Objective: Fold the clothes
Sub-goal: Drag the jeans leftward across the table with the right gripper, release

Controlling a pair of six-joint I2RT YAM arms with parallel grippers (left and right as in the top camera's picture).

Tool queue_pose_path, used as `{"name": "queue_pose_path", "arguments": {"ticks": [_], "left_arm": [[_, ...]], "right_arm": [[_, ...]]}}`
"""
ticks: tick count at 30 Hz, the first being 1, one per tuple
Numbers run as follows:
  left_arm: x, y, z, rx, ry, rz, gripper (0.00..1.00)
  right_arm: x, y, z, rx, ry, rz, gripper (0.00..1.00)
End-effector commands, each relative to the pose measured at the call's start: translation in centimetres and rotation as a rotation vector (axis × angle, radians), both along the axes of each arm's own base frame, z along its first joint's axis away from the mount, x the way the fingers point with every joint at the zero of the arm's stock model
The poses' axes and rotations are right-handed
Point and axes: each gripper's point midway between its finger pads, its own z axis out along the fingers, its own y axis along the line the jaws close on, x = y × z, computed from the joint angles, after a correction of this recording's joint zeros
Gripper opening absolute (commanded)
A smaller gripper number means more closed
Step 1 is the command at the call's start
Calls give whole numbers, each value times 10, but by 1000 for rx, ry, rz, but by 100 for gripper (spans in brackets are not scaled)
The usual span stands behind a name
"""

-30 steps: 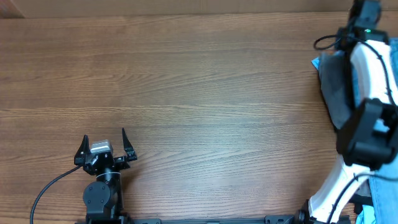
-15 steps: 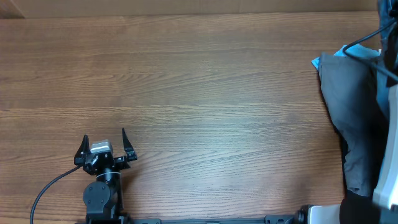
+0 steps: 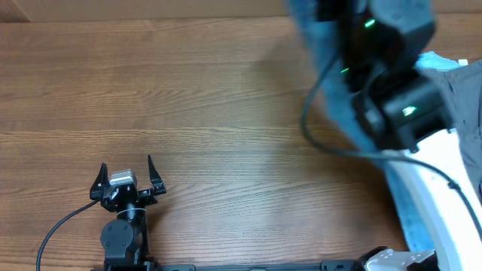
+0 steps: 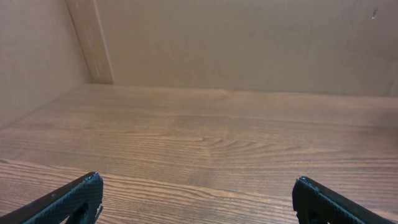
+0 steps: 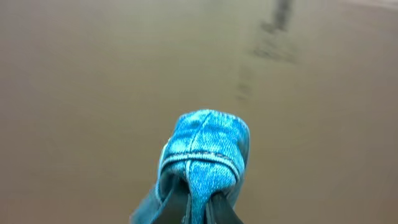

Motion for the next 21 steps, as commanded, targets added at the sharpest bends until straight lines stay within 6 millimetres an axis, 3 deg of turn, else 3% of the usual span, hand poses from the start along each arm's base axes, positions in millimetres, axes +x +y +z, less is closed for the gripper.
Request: {"name": "queue_pose_path", "arguments": {"ticks": [1,5,11,21], "left_arm": [[0,-2,0,17,-3,-9,100],[0,-2,0,17,-3,-9,100],[0,-2,0,17,-3,-9,100],[0,-2,0,17,-3,-9,100]], "right_arm": [[-2,63,6,51,-44,145,4],[25,138,-42,114,13,280,4],[44,212,-83,275,26,446,4],[30,268,-132,238,133,584,4]]}}
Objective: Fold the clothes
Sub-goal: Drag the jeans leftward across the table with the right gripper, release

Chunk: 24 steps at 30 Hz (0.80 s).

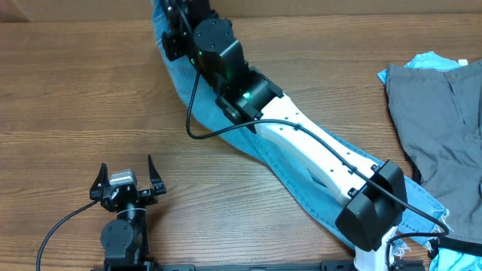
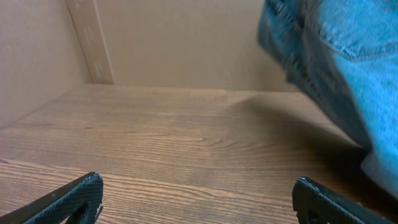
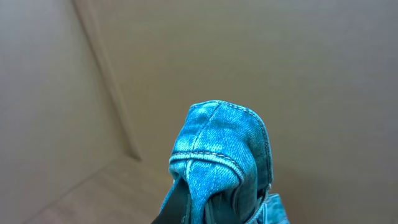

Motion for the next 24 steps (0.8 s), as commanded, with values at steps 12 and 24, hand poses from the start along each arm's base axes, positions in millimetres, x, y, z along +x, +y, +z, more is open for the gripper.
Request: {"name": "queue_pose_path", "arguments": {"ticks": [12,24], "left_arm": [[0,-2,0,17,-3,-9,100],[0,-2,0,17,-3,-9,100]], "right_arm": [[-58,85,-32,46,99,295,40],[-70,5,38,22,129,214,95]]}}
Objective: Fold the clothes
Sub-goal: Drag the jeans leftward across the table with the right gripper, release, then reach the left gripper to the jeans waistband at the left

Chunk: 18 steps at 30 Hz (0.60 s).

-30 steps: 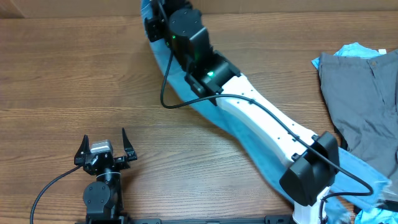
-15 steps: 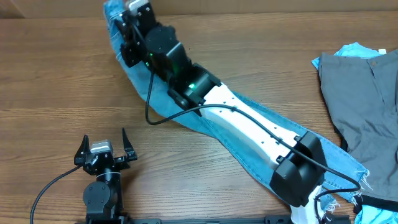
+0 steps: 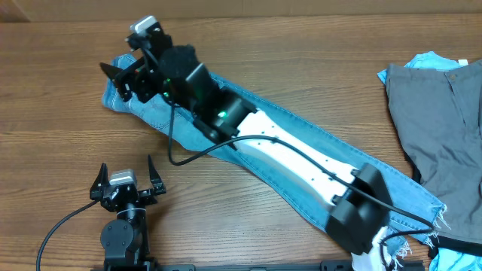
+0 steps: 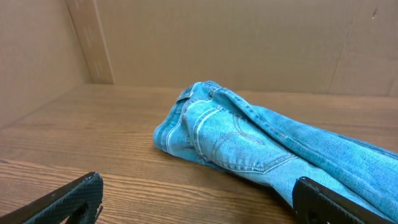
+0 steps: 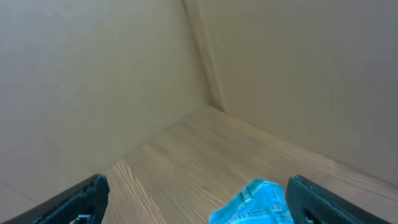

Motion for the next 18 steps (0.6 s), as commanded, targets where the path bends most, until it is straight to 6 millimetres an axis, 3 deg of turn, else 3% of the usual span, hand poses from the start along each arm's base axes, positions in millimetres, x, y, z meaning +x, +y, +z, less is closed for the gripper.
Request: {"name": "queue_pose_path", "arguments": {"ticks": [1,6,7,12,18], "left_arm": [[0,-2,0,17,-3,-9,100],[0,-2,0,17,-3,-9,100],[0,-2,0,17,-3,-9,100],[0,-2,0,17,-3,-9,100],[0,-2,1,17,-6,-9,100]], "right_arm": [[1,-85,80,12,-17,-135,95],[19,-225,50,-193,196,-369,100],[22,-269,35,-249,279,-448,100],[22,-370,-10,-358,502,-640,100],[7,-491,-37,-364,709,-894,100]]}}
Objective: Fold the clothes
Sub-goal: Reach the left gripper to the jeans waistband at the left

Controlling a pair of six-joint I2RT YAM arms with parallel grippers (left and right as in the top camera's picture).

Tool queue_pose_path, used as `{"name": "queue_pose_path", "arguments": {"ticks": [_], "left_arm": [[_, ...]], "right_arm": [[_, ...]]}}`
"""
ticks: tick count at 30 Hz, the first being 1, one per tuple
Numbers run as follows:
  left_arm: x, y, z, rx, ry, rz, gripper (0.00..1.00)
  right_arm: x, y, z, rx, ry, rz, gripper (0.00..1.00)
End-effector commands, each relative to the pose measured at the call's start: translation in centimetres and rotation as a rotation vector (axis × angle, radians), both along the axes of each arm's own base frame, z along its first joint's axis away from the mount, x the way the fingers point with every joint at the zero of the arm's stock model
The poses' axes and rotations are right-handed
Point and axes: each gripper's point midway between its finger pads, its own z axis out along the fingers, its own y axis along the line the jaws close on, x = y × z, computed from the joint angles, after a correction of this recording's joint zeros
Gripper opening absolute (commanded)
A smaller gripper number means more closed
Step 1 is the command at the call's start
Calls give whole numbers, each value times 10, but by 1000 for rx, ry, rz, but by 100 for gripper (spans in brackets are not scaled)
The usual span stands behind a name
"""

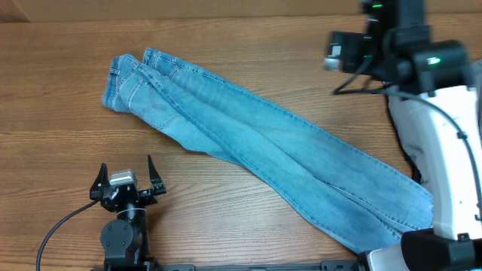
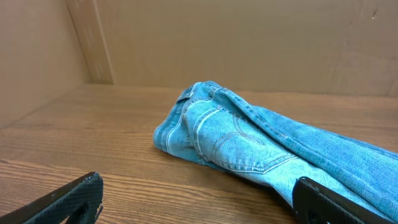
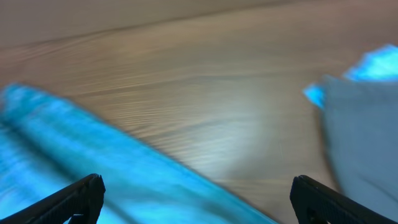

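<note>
A pair of blue jeans (image 1: 256, 143) lies stretched diagonally on the wooden table, waist end at the far left, leg hems at the near right. My left gripper (image 1: 124, 175) rests open near the front edge, a little short of the jeans (image 2: 249, 143), with nothing between its fingers (image 2: 68, 199). The right arm (image 1: 422, 68) is raised over the far right of the table. Its gripper (image 3: 196, 196) is open and empty, above bare wood between the jeans' legs (image 3: 93, 137) and a grey garment (image 3: 367, 130). That view is blurred.
The grey garment (image 1: 474, 98) lies at the right edge with a light blue cloth (image 3: 379, 62) under its far corner, mostly hidden by the right arm in the overhead view. Cardboard walls (image 2: 249, 43) close off the back and left.
My right gripper, which was open over the jeans' waist at the far left, is now over the far right of the table near the grey garment. The jeans and left gripper have not moved.
My right gripper was shut on a bunched part of the jeans, held up over the right side. Then it held them at the far left back. Then it was open with the waist lying at the left. Now the jeans lie spread and the arm is at the right.
</note>
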Motion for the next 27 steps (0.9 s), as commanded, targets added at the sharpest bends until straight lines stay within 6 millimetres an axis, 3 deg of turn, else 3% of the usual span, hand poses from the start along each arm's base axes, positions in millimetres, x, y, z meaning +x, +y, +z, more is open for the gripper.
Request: {"name": "queue_pose_path", "arguments": {"ticks": [1,3,5,9,13,14,18,25,27], "left_arm": [[0,-2,1,17,-5,-9,100],[0,-3,1,7,-8,-18,100],[2,-17,1,-35,-13,-96,100],[1,-42,23,-200,-68,-235,100],[-9,-40,67,-245,-74,-224,100],[-11,-39,86,-244,-68,-214,100],[2,-37,142,-195,86,-196,100],[49,-30,177,-90,772,-165,100],[75,-30,186,-100,863,-164,100]], "right_arm": [[-11,-70,-5,0,48,-173,100],[-22,-98,-10,23,84,-244,100],[-35,-129,-15,53,118,-325,100],[-56,-172,-19,67,147,-449,100],[-57,-177,-18,83,143,-462,100],[-57,-178,-19,83,144,-462,100],[-57,-177,-18,83,144,-461,100],[-57,-177,-18,83,144,-461,100],[-57,-178,-19,83,144,-462,100]]}}
